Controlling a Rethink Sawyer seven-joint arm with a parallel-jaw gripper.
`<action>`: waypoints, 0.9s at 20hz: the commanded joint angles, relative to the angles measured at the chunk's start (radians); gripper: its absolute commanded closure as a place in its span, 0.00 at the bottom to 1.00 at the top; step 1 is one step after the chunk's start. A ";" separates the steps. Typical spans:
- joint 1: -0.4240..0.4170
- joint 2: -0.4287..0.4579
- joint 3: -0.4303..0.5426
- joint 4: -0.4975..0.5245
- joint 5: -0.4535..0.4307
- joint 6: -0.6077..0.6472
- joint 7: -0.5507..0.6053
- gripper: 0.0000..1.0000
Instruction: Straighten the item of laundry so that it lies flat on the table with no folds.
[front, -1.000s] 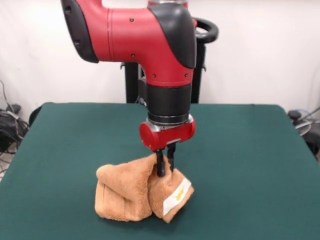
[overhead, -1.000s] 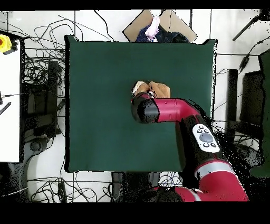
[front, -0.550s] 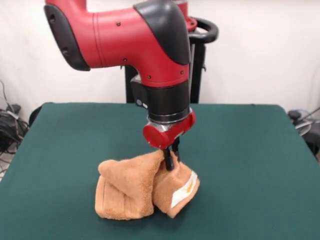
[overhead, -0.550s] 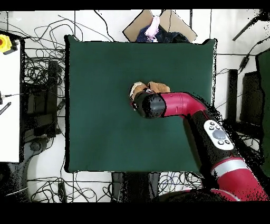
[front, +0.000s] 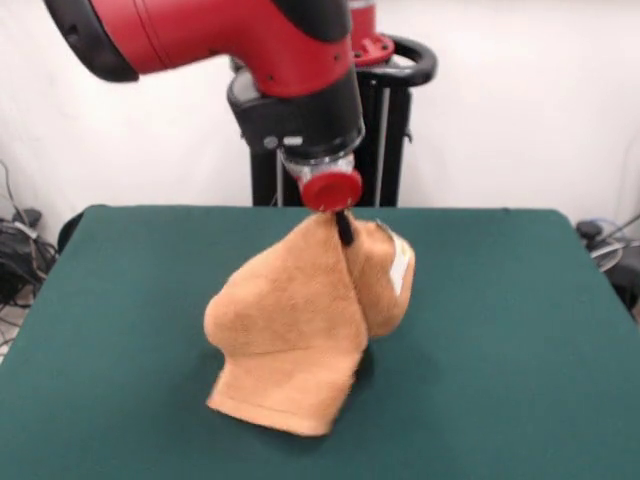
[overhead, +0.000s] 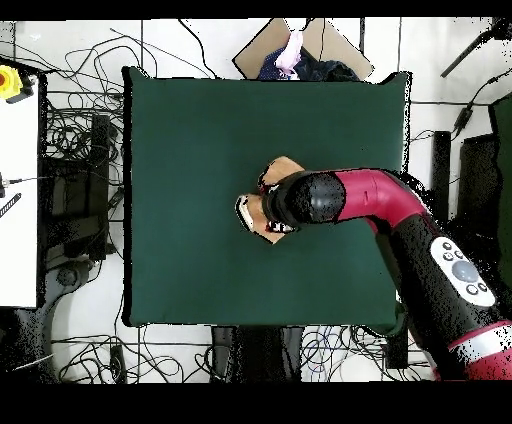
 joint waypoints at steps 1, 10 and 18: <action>-0.051 0.004 0.265 0.178 -0.037 0.085 -0.394 1.00; -0.106 -0.091 0.372 0.285 -0.050 -0.001 -0.479 1.00; 0.004 -0.170 0.383 0.279 0.017 -0.008 -0.207 1.00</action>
